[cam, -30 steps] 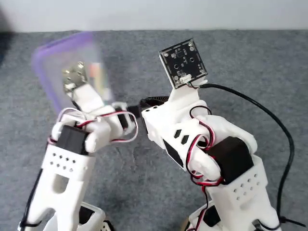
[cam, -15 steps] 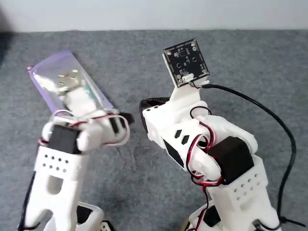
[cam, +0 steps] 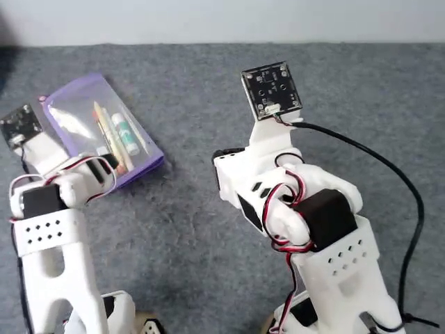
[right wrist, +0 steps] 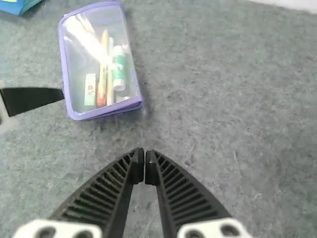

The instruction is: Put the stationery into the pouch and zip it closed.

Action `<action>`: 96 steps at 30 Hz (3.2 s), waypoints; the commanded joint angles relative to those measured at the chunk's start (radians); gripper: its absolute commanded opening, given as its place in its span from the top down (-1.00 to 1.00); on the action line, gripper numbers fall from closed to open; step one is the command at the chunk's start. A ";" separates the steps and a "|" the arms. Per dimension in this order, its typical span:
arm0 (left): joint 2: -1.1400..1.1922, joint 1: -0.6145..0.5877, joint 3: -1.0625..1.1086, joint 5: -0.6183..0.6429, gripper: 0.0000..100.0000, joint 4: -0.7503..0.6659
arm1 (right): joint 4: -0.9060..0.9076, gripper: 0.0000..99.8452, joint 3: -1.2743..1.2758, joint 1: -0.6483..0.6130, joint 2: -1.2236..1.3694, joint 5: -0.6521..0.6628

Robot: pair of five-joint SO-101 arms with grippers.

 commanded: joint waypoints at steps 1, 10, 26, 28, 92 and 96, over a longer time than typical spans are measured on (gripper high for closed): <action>0.000 -0.011 0.018 -0.023 0.42 -0.055 | -0.002 0.99 -0.005 0.016 -0.012 -0.009; 0.358 -0.074 -0.263 -0.018 0.29 0.069 | 0.004 0.99 -0.005 0.039 -0.012 -0.008; 1.002 -0.112 -0.854 -0.021 0.28 0.133 | 0.004 0.99 -0.005 0.045 -0.004 -0.006; 1.048 -0.118 -0.897 -0.021 0.28 0.133 | 0.004 0.99 -0.005 0.045 -0.004 -0.006; 1.777 -0.087 -1.854 0.008 0.98 0.528 | -0.001 0.99 -0.006 0.047 -0.012 -0.012; 1.662 -0.015 -1.667 0.009 0.98 0.528 | 0.002 0.98 -0.006 0.047 -0.012 -0.012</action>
